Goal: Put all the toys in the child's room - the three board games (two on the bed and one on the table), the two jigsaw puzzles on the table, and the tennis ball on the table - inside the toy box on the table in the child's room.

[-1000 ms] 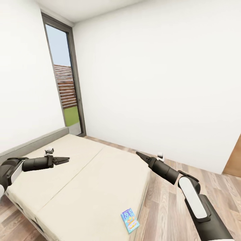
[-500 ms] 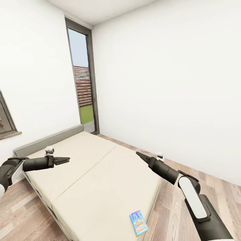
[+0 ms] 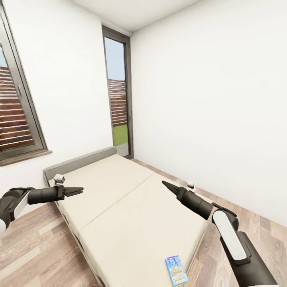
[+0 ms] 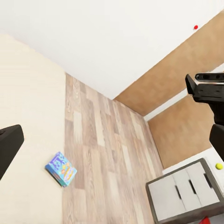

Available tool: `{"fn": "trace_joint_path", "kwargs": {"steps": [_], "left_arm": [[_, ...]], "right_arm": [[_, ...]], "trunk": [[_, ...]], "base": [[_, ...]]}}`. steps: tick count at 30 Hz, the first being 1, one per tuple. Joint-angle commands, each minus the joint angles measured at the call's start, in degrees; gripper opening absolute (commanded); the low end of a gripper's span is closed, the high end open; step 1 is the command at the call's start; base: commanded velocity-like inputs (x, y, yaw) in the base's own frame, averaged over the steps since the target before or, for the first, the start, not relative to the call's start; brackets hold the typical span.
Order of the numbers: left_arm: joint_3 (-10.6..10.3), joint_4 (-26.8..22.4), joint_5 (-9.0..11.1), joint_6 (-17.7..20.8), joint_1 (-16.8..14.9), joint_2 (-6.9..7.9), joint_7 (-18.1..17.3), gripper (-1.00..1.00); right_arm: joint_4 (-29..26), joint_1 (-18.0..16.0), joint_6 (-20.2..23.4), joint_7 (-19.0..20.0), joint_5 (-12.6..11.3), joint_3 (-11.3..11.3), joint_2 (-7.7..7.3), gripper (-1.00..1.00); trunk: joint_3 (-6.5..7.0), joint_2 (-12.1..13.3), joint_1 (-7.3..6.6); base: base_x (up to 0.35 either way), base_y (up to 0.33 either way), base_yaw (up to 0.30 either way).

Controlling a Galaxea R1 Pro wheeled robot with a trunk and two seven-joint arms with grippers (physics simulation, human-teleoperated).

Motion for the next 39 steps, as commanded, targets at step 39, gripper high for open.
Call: {"fn": "trace_joint_path", "kwargs": {"steps": [39], "left_arm": [[-0.39,0.03,0.25,0.6,-0.06,-0.22,-0.13,1.0]], "right_arm": [[0.0,-0.02,0.22,0.0,-0.2,0.1,-0.02,1.0]], "trunk": [[-0.03,-0.05,0.02]], "base": [[-0.008,-0.291,0.292]]}}
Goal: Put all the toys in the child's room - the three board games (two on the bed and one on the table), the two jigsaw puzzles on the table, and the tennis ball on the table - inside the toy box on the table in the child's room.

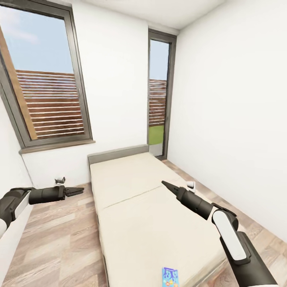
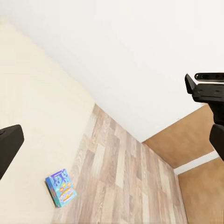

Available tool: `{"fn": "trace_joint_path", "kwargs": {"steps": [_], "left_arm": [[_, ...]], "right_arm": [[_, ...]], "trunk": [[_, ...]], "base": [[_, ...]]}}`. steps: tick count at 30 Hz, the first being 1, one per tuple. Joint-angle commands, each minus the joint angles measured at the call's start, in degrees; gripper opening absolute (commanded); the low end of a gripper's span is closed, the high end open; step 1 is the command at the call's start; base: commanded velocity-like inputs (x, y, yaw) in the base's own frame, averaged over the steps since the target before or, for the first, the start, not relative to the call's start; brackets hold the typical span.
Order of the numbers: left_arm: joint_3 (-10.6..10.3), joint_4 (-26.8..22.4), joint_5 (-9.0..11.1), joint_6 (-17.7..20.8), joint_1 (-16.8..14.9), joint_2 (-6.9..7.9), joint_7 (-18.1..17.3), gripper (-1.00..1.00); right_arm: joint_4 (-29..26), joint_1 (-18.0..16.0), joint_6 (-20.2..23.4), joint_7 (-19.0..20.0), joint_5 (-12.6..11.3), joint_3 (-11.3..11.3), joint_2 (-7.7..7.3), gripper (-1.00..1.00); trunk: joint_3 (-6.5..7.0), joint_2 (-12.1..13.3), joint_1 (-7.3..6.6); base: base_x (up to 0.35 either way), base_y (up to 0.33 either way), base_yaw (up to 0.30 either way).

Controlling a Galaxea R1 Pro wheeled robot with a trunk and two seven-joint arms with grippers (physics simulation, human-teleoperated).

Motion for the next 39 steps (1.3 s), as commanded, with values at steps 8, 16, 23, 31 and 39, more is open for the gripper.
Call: {"fn": "trace_joint_path", "kwargs": {"steps": [8,16,23,31,39], "left_arm": [[-0.39,0.03,0.35,0.6,-0.06,0.01,-0.12,1.0],[-0.41,0.03,0.36,0.6,-0.06,-0.09,-0.12,1.0],[-0.41,0.03,0.34,0.6,-0.06,-0.12,-0.13,1.0],[-0.42,0.03,0.34,0.6,-0.06,-0.13,-0.09,1.0],[-0.43,0.03,0.34,0.6,-0.06,-0.12,-0.08,1.0]], "right_arm": [[0.0,0.03,0.21,0.01,-0.26,0.01,-0.02,1.0],[0.0,0.0,0.21,0.01,-0.26,0.07,0.03,1.0],[0.18,0.03,0.21,0.01,-0.26,0.1,0.04,1.0],[0.27,0.04,0.21,0.01,-0.26,0.1,0.03,1.0],[0.32,0.04,0.21,0.01,-0.26,0.1,0.04,1.0]], "trunk": [[-0.03,-0.05,0.02],[-0.03,-0.05,0.02],[-0.03,-0.05,0.02],[-0.03,-0.05,0.02],[-0.03,-0.05,0.02]], "base": [[-0.025,-0.195,0.292],[-0.006,-0.115,0.292],[-0.082,-0.245,0.292],[-0.098,-0.276,0.292],[-0.094,-0.28,0.292]]}}
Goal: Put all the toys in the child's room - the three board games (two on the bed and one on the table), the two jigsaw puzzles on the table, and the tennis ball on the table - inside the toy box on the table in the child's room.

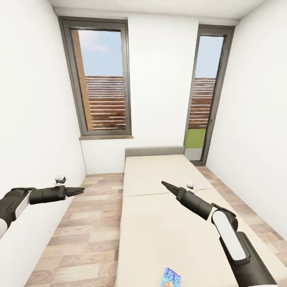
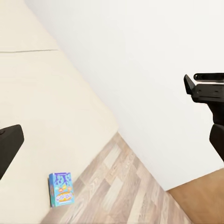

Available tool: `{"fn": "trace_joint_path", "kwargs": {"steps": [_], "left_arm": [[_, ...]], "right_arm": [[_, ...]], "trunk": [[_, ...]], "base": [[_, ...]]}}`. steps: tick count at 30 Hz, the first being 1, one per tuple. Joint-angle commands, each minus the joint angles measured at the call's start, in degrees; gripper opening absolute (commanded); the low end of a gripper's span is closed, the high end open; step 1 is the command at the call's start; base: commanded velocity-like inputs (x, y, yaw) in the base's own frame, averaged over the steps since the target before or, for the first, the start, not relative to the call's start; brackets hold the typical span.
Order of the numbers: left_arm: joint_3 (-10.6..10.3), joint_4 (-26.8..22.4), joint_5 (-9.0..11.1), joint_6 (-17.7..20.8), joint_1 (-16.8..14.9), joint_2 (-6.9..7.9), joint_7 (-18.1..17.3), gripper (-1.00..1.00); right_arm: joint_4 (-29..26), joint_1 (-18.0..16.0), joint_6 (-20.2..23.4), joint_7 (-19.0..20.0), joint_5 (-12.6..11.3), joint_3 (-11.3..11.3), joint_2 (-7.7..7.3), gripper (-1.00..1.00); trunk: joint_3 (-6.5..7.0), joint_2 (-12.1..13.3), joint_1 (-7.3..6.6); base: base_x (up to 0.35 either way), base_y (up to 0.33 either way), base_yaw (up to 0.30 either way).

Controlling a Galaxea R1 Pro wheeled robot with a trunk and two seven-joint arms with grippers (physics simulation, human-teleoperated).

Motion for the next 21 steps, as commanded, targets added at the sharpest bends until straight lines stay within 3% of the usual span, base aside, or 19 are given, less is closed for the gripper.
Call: {"fn": "trace_joint_path", "kwargs": {"steps": [1,16,21], "left_arm": [[-0.4,0.03,0.34,0.6,-0.06,0.05,-0.13,1.0],[-0.37,0.03,0.34,0.6,-0.06,0.04,-0.1,1.0],[-0.37,0.03,0.34,0.6,-0.06,0.04,-0.1,1.0]], "right_arm": [[-0.01,0.0,0.21,0.01,-0.23,0.01,-0.04,1.0],[0.02,-0.03,0.21,0.01,-0.24,0.01,-0.05,1.0],[0.03,-0.01,0.24,0.04,-0.24,-0.02,-0.11,1.0]], "trunk": [[-0.03,-0.05,0.01],[-0.03,-0.05,0.01],[-0.03,-0.05,0.01]], "base": [[-0.093,-0.28,0.292],[-0.089,-0.277,0.292],[-0.021,-0.116,0.236]]}}
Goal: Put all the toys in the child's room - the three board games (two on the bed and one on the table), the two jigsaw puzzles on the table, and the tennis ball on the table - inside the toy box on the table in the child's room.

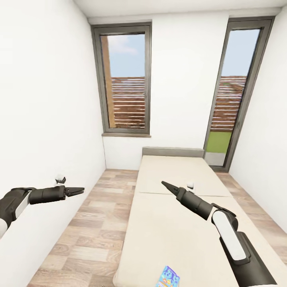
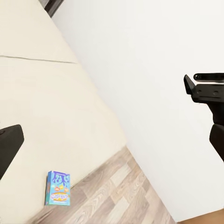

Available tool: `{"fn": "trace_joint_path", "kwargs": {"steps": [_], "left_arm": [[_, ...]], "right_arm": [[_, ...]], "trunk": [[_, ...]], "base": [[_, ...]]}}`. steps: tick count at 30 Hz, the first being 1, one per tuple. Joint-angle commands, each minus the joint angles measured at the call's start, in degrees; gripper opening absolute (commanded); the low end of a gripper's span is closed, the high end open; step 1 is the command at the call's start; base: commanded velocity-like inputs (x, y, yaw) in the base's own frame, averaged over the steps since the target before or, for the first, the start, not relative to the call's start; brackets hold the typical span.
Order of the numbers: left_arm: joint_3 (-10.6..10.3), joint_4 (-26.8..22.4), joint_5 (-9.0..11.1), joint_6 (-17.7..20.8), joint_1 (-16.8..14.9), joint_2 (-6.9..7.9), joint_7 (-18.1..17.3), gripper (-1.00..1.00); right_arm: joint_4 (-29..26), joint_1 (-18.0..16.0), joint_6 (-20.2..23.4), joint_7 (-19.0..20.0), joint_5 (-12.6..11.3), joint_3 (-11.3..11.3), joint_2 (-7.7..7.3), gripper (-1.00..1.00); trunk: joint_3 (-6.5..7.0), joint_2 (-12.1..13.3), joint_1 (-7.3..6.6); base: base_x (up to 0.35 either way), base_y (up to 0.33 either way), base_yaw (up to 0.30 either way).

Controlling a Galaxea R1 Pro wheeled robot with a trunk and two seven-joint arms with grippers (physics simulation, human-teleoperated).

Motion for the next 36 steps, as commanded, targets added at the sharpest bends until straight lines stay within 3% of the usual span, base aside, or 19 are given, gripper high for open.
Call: {"fn": "trace_joint_path", "kwargs": {"steps": [1,24,36], "left_arm": [[-0.38,0.03,0.36,0.6,-0.05,0.06,-0.13,1.0],[-0.37,0.03,0.43,0.6,-0.05,0.06,-0.13,1.0],[-0.36,0.03,0.43,0.6,-0.05,0.06,-0.16,1.0]], "right_arm": [[-0.01,-0.03,0.24,0.01,-0.23,0.0,-0.06,1.0],[0.42,-0.06,0.27,0.11,-0.32,-0.12,-0.12,1.0],[0.43,-0.06,0.2,-0.02,-0.32,-0.05,0.03,1.0]], "trunk": [[-0.03,-0.05,0.02],[-0.03,-0.05,0.02],[0.13,-0.05,0.02]], "base": [[-0.008,-0.044,0.109],[-0.053,0.019,0.011],[0.0,0.024,-0.095]]}}
